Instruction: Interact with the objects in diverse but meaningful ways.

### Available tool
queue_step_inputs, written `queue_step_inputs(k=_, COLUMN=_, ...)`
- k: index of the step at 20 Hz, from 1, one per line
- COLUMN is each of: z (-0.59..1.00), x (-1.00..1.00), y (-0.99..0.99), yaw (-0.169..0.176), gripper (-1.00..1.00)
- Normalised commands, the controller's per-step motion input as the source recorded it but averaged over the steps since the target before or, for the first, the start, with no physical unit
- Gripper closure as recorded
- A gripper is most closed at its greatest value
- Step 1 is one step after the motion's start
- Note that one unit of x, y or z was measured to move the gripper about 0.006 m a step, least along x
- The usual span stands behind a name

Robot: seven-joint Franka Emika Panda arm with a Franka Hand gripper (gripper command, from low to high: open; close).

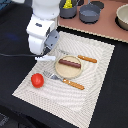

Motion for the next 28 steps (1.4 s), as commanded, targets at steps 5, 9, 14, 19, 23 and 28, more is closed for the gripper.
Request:
queue_step_inputs(k=5, z=-0.29, x=-0.25, y=-0.13, yaw=0.050, gripper=-1.00)
queue_step_inputs(k=9, z=-0.22, x=-0.12, y=-0.08, yaw=0.020, gripper=-1.00)
queue_step_inputs(k=14, z=-0.09, x=0.00, y=-0.08, yaw=0.000, gripper=-1.00)
queue_step_inputs(k=19, z=-0.08, x=0.00, y=-0.05, yaw=0.000, gripper=-1.00)
queue_step_inputs(k=23, z=-0.10, x=0.00, y=-0.07, yaw=0.000, gripper=1.00)
queue_step_inputs(k=28, z=-0.13, x=0.00, y=-0.07, yaw=0.000, gripper=1.00)
